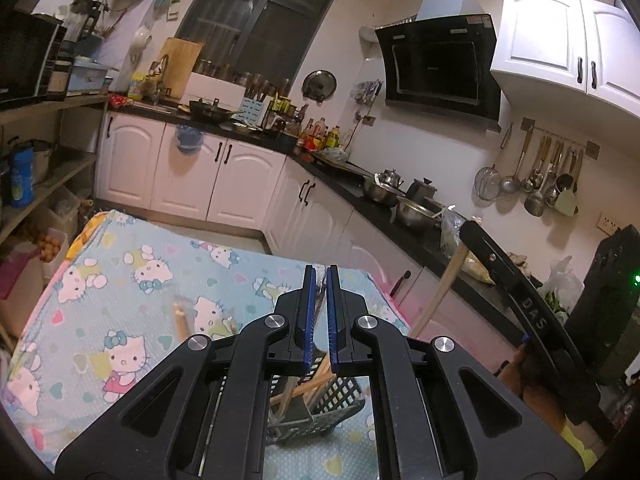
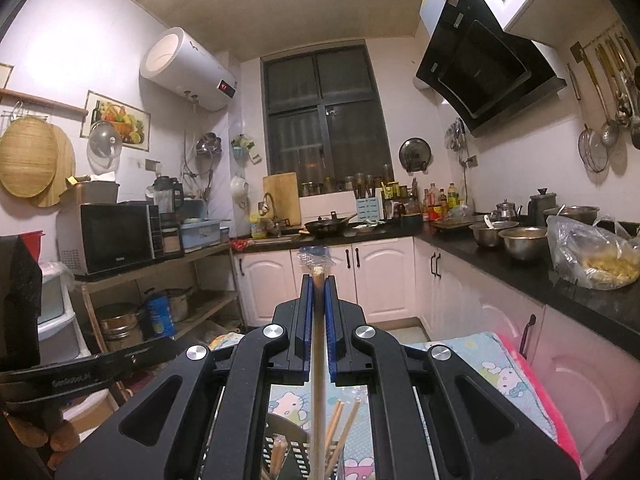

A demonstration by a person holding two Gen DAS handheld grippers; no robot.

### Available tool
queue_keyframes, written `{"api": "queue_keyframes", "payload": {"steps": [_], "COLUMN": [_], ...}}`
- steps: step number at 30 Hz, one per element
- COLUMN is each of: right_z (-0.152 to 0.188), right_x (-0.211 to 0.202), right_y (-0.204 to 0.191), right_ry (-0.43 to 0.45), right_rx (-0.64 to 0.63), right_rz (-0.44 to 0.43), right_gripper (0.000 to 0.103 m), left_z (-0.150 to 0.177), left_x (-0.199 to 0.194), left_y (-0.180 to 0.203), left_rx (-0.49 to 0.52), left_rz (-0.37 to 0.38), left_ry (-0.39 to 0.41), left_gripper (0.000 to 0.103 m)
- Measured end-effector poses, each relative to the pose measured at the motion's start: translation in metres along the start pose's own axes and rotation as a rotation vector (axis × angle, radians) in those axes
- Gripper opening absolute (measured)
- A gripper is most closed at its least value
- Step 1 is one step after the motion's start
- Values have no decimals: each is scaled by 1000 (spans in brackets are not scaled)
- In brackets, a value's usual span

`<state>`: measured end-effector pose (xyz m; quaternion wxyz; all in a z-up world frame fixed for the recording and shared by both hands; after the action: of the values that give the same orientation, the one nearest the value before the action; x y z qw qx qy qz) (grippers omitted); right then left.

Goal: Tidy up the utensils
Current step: 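Lower both chopsticks into the caddy and open both tools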

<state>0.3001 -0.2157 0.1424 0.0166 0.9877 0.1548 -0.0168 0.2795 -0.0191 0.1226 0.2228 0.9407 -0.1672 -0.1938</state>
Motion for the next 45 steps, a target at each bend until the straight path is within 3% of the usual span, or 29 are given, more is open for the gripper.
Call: {"api": "queue_keyframes", "payload": {"steps": [14,35,45], "right_z": [35,74,84], "right_x": [20,-2,-14], "right_y": [-5,-2,-3], "right_ry": [-27,-125,-188], "right_rx": [-13,12,14], "right_rz": [2,2,-19], "right_gripper": [6,7,22], "left_z": [17,39,47], "left_x": [8,9,5], "left_y": [-10,-20,-23], "left_rx": [-17,-12,-18], "left_rz": [2,-42,-63], "left_ry": [-15,-46,-63], "left_gripper": [1,1,3]}}
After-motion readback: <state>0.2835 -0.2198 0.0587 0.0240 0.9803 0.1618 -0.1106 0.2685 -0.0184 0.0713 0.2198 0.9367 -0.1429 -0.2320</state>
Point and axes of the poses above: each gripper's, at about its wrist camera, not at the fingertips, and x roughly the way its jaws point, y to its right, z to its underside, the point moved 3 cm from there along x, roughly the way its jaws point, and after that the axes turned 8 degrees about -x, right-handed, at the moved point
